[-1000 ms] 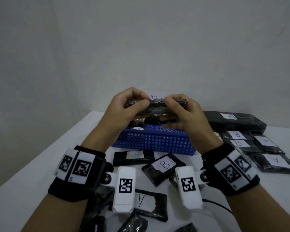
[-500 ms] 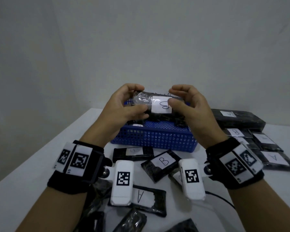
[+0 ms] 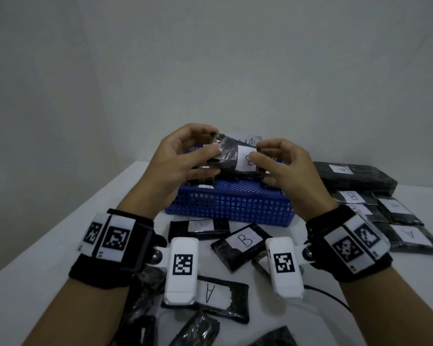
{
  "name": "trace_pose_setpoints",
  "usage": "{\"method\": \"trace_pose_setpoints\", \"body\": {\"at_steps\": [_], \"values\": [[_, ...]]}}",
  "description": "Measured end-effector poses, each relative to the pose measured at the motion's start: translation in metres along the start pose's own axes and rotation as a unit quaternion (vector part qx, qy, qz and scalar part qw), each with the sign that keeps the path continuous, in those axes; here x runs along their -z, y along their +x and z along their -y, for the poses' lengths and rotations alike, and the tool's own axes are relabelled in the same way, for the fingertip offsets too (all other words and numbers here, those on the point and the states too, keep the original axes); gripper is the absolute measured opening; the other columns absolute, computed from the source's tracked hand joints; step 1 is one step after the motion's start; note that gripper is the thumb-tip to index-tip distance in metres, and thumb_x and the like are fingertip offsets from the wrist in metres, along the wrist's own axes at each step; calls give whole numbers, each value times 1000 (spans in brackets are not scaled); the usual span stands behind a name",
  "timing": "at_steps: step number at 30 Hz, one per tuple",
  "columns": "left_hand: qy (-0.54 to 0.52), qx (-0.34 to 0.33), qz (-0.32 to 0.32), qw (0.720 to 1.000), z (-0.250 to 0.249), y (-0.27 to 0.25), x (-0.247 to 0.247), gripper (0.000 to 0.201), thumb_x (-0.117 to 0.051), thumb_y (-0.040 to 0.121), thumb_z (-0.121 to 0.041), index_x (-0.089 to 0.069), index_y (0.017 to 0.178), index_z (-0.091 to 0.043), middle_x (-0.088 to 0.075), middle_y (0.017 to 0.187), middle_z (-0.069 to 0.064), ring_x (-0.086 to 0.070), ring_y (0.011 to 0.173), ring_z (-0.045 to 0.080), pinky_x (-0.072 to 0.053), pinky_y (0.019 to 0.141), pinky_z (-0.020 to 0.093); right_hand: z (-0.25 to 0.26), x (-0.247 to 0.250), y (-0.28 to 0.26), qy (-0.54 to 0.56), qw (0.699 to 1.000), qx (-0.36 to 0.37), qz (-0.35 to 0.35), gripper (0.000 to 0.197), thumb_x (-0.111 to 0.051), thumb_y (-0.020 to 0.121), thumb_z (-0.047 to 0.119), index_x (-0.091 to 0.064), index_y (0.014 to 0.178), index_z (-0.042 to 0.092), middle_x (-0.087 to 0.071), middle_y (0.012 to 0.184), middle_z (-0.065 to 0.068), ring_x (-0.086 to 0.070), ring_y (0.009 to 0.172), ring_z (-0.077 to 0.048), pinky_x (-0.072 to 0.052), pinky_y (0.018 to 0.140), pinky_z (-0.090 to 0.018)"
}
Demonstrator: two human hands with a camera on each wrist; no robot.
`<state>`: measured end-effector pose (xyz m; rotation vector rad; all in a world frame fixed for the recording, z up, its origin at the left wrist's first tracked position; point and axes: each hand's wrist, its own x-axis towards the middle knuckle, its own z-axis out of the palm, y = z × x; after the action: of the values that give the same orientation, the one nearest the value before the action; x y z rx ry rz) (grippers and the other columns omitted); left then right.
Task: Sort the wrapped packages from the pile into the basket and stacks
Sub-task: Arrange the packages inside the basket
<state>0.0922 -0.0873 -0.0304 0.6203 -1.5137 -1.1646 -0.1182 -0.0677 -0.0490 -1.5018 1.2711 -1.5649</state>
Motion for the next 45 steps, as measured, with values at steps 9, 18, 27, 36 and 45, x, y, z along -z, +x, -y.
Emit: {"method": "trace_pose_setpoints", "body": {"at_steps": [9,18,27,36,45], "values": [[2,19,76,997,-12,-4,-11,38,-35,107,-28,-66,116,-7,-71,115,5,-71,96,18,-57,77,26,10,-11,-11,-16,994,70,83,66,-87,70,45,-55,123,21,-65,114,1,-71,95,-17,-54,72,-18],[42,141,150,978,-2,-6,-4,49,-63,82,-38,-60,122,-10,-74,96,16,-73,82,29,-61,76,34,2,-10,-11,-119,968,164,150,103,-81,66,55,-27,153,36,-8,165,17,-18,152,-6,-34,116,-27],[116,84,125,982,7,-2,-6,43,-70,87,-5,-55,126,-15,-72,111,3,-72,92,15,-57,70,23,9,-10,-7,8,997,70,27,58,-77,87,24,-50,138,21,-68,124,-1,-65,115,-12,-52,100,-33],[239,-78,92,964,17,0,-3,50,-71,82,8,-55,117,-25,-63,109,-17,-62,110,7,-57,87,32,19,-24,-18,-8,990,45,134,77,-62,77,69,-39,144,41,-47,148,9,-44,139,-12,-39,114,-42],[260,-146,103,949,13,1,-1,47,-58,96,3,-59,131,-28,-54,144,-11,-58,123,12,-56,92,34,14,-18,-15,112,981,7,156,90,-74,64,44,-33,142,28,-69,112,3,-72,98,-11,-53,94,-36]]}}
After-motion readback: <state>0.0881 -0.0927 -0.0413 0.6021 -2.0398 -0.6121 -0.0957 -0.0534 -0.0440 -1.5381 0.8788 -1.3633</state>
